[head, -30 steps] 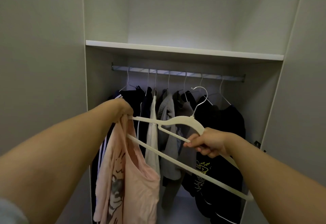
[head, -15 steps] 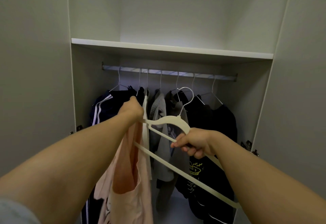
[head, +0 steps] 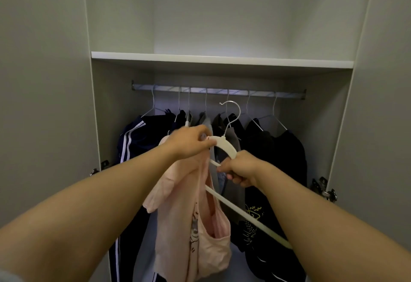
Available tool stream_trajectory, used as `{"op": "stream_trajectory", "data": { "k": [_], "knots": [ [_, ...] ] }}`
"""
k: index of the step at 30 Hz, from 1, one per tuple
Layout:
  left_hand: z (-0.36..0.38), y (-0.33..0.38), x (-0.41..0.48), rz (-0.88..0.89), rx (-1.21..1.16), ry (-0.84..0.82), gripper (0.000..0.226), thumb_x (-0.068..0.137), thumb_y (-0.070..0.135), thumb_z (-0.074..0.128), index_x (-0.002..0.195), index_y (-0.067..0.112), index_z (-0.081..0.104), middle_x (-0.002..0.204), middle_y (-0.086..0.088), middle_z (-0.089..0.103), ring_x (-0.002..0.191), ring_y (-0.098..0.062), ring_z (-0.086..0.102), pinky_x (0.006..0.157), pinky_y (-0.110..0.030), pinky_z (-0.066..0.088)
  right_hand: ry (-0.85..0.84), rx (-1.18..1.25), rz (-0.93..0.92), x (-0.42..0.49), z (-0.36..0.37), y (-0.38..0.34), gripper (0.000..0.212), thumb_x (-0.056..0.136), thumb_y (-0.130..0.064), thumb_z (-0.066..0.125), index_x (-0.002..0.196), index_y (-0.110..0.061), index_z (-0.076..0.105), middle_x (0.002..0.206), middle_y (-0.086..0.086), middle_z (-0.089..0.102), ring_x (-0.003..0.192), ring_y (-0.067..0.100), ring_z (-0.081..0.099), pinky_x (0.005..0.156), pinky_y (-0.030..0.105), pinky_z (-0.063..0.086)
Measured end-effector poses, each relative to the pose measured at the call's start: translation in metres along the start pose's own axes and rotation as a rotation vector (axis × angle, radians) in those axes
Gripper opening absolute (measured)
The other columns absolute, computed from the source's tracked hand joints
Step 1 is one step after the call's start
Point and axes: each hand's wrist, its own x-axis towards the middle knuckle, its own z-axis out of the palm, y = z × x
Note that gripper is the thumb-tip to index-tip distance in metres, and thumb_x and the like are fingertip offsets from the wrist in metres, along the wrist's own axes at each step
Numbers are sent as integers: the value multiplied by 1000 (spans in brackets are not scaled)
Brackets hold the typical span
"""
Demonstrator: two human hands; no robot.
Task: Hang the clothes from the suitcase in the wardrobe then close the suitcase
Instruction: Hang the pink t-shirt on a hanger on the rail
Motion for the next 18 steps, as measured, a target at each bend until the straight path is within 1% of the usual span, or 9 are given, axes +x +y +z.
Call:
{"op": "stream_trajectory", "data": {
  "k": [2, 5, 8, 10, 11, 12, 14, 16, 18],
  "knots": [
    [-2, -5, 1, 63, 339, 40, 43, 91, 57, 40, 125, 33, 50, 117, -2, 48, 116, -22, 41, 98, -39, 33, 5, -43, -45, -3, -11, -2, 18, 87, -12, 61, 69, -12, 56, 45, 1, 47, 34, 10, 32, 37, 13, 24],
    [1, -8, 6, 120, 153, 19, 24, 94, 50, 41, 99, 27, 50, 95, 0, 51, 100, -23, 51, 86, -36, 37, 75, -14, -110, -5, -21, -6, 15, 85, -11, 64, 71, -10, 61, 43, 0, 55, 32, 9, 44, 37, 14, 33],
    [7, -10, 12, 100, -73, 40, 18, 96, 42, 44, 91, 25, 46, 80, 3, 51, 82, -22, 51, 73, -35, 38, 490, 21, -297, 0, -26, -12, 8, 78, -17, 72, 85, -13, 70, 69, 0, 66, 68, 16, 62, 61, 26, 50],
    [8, -13, 15, 40, -200, 142, 21, 96, 40, 45, 84, 23, 45, 77, 3, 50, 79, -23, 50, 71, -34, 37, 851, -87, -467, -2, -27, -12, 10, 78, -21, 69, 87, -16, 70, 86, 1, 68, 93, 23, 60, 86, 37, 46],
    [7, -13, 17, 2, -261, 189, 24, 96, 39, 45, 80, 22, 43, 75, 2, 49, 78, -23, 50, 69, -33, 36, 933, -151, -551, -5, -24, -12, 9, 80, -20, 67, 86, -14, 68, 87, 3, 68, 95, 24, 57, 88, 37, 43],
    [5, -14, 19, -36, -308, 230, 26, 97, 39, 44, 79, 20, 43, 76, 1, 49, 79, -25, 51, 70, -33, 37, 896, -196, -606, -7, -21, -10, 8, 82, -19, 65, 84, -11, 67, 85, 6, 67, 90, 25, 57, 83, 35, 43],
    [-2, -16, 22, -102, -360, 300, 26, 97, 40, 41, 88, 16, 47, 88, -6, 56, 90, -30, 55, 80, -38, 44, 535, -251, -565, -2, -8, -1, 11, 84, -21, 65, 85, -10, 67, 79, 5, 64, 79, 19, 58, 74, 29, 45],
    [-10, -18, 23, -130, -405, 359, 26, 98, 39, 39, 95, 15, 48, 98, -10, 58, 96, -32, 56, 87, -42, 45, 152, -300, -420, 4, 9, 14, 18, 84, -30, 66, 92, -14, 68, 86, -1, 64, 85, 14, 61, 80, 29, 49],
    [-20, -18, 24, -139, -428, 410, 28, 99, 41, 37, 94, 15, 47, 95, -8, 55, 96, -32, 56, 86, -42, 45, 6, -290, -344, 9, 21, 27, 21, 84, -36, 64, 98, -20, 67, 93, -4, 63, 93, 14, 60, 84, 30, 49]
  ]
}}
